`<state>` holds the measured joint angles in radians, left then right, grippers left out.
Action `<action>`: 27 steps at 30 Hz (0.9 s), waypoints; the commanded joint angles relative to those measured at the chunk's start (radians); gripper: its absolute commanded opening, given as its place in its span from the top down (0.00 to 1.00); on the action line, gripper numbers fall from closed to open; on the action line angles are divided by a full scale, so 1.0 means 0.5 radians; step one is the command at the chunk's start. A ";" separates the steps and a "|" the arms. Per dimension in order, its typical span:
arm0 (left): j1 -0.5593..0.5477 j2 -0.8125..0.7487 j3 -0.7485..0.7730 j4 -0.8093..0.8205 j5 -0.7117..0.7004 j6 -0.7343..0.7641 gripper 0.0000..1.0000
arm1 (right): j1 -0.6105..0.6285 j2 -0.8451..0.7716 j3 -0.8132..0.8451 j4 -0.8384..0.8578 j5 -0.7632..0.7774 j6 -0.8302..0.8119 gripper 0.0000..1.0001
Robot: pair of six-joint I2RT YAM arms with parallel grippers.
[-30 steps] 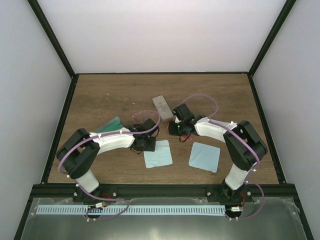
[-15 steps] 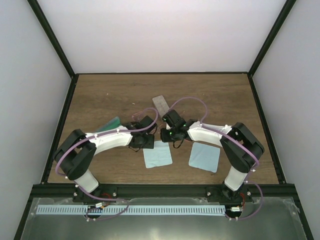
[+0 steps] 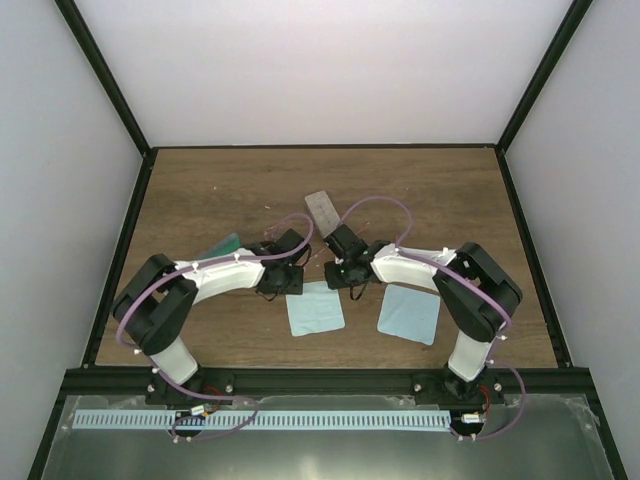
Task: Organize the sunglasses
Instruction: Adjust the glasses cleaning cloth at the center of the board.
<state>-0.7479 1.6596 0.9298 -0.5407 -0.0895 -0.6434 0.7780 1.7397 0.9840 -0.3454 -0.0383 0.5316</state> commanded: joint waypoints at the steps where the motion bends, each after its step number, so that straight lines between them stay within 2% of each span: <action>1: 0.016 0.053 0.006 0.031 -0.001 0.041 0.45 | 0.021 0.068 0.074 -0.041 0.077 -0.041 0.72; 17: 0.021 0.096 -0.013 0.066 0.035 0.040 0.46 | 0.083 0.112 0.109 -0.107 0.108 -0.046 0.78; 27: 0.034 0.086 -0.016 0.063 0.044 0.050 0.46 | 0.128 0.104 0.086 -0.142 0.140 -0.003 0.86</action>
<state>-0.7391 1.6840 0.9298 -0.5163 -0.0807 -0.6247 0.8299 1.7851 1.0191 -0.3656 0.0170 0.5148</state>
